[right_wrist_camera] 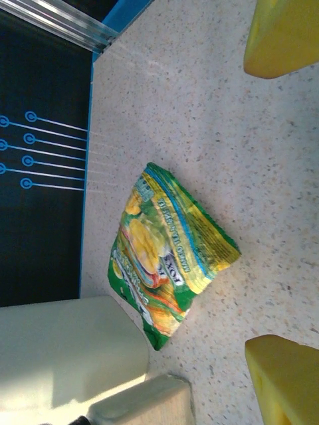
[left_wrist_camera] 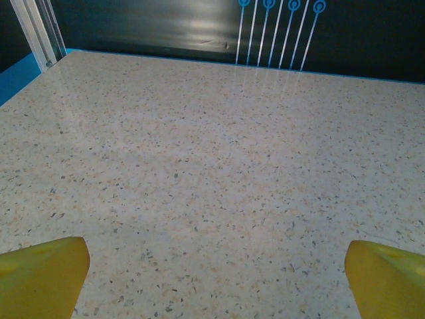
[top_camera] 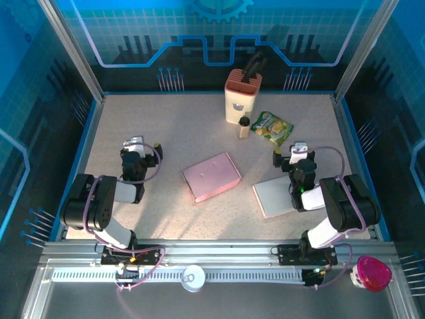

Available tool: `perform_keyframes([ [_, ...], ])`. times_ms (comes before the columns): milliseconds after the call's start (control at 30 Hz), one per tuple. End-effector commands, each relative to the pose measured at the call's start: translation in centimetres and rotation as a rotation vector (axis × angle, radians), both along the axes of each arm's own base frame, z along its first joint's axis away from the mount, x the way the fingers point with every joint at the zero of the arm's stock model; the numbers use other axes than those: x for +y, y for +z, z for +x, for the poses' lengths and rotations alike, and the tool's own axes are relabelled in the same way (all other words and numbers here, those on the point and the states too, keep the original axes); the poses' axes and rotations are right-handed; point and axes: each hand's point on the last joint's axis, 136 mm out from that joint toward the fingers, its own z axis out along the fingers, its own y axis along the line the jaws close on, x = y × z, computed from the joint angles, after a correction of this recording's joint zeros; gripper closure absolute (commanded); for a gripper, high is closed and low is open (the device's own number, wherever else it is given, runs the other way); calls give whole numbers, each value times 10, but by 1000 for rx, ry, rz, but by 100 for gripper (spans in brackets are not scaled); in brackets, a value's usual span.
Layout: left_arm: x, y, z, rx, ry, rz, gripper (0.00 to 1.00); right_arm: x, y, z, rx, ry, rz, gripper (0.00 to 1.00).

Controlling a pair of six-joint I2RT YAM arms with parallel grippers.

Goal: Fold the paper box

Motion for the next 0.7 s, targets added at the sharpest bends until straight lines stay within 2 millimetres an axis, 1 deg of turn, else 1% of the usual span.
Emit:
perform_keyframes([
  [0,0,-1,-1,11,-1,-21,1,-4,3,3,8,-26,-15,0],
  [233,2,0,-2,6,5,-21,1,-4,3,3,11,-26,-16,0],
  [367,1,0,-2,8,4,-19,1,-4,2,8,35,-25,-17,0],
  [667,2,0,-2,8,6,-20,1,-2,1,8,38,-22,-24,0],
])
